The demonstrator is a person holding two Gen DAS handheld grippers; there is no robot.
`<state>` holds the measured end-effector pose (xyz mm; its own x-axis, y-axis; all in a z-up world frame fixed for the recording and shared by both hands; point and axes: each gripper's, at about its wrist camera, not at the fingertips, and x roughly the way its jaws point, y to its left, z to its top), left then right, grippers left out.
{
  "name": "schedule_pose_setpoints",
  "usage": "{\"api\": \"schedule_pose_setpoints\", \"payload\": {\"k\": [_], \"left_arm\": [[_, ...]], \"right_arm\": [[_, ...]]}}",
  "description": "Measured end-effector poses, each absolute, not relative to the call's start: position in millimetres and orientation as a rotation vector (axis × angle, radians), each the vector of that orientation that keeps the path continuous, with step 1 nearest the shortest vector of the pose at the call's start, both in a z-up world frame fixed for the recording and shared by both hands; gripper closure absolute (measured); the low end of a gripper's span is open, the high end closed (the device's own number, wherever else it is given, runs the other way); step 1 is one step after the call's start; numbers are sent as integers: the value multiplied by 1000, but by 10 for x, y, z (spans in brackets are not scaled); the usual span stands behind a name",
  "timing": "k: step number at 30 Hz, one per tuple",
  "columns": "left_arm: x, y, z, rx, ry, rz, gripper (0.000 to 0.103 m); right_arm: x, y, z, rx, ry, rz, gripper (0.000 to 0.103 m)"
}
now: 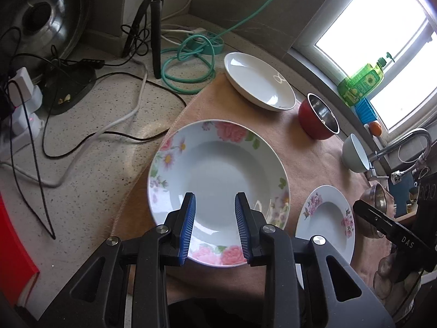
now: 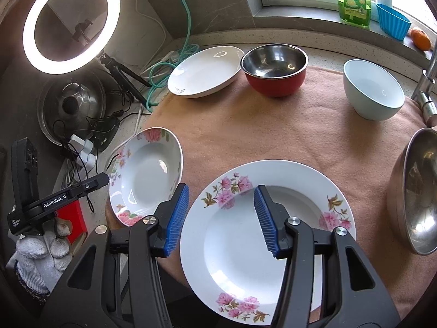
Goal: Organize plates and bowls
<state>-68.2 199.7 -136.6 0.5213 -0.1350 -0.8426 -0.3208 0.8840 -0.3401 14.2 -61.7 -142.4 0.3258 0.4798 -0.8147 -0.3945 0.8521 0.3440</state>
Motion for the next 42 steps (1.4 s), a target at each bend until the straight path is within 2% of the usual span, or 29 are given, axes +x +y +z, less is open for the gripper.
{"api": "schedule_pose_setpoints", "payload": {"k": [18,21,24,29,32,34,39,42], "left_arm": [[-777,2582,-1743,-641,1056,164,75],[-781,2601,-1784,-665,1065,155,75],[-775,2603,-1805,-662,1069,150,75],[-744,2617,-1846,-667,1073,139,75],[-704,2610,-1854,-667,1067,128,79],[-674,2588,-1851,-652,1066,121,82],[-638,2572,-1873,-659,1073,105,83],[-622,2578,-1890,-658,1080,104,91]], "right_arm": [[464,116,-1755,62,1218,652,52],[519,172,-1828,80,1249,661,63],[549,213,-1870,64,1253,645,64],[615,264,-1952,66,1280,650,71],[644,302,-1995,63,1289,650,73],[666,299,-2029,72,1301,650,85],[713,279,-2110,101,1323,649,86],[723,283,-2122,107,1326,657,86]]}}
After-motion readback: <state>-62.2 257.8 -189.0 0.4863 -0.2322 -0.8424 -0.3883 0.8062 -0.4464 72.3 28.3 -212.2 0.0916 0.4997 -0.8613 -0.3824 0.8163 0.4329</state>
